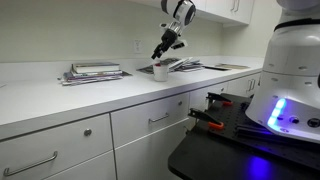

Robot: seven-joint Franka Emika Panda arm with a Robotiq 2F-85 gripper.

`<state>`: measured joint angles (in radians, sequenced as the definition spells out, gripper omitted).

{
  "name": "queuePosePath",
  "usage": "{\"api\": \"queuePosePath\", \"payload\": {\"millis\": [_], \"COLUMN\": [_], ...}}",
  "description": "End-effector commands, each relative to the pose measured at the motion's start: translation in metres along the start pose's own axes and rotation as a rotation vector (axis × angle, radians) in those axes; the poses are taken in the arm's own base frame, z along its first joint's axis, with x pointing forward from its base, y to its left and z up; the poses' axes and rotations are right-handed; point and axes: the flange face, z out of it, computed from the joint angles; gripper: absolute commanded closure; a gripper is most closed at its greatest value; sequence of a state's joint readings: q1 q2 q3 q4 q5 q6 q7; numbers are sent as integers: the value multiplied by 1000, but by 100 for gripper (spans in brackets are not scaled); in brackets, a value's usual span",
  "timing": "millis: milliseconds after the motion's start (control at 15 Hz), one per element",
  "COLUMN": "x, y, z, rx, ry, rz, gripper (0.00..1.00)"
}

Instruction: Pick up the glue stick and put it in the white mug

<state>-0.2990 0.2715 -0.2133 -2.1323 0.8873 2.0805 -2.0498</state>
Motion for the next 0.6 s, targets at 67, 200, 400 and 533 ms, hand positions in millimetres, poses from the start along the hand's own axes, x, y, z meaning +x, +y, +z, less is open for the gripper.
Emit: {"api": "queuePosePath", "payload": {"millis": [67, 200, 400, 533], "x": [40, 63, 94, 111], "y": [-13, -19, -33, -43], "z": [-5, -7, -9, -12], "rx": [-58, -112, -180, -224], "ry": [-145, -201, -316, -398], "rz": [71, 147, 231, 286], "gripper": [0, 0, 0, 0]}}
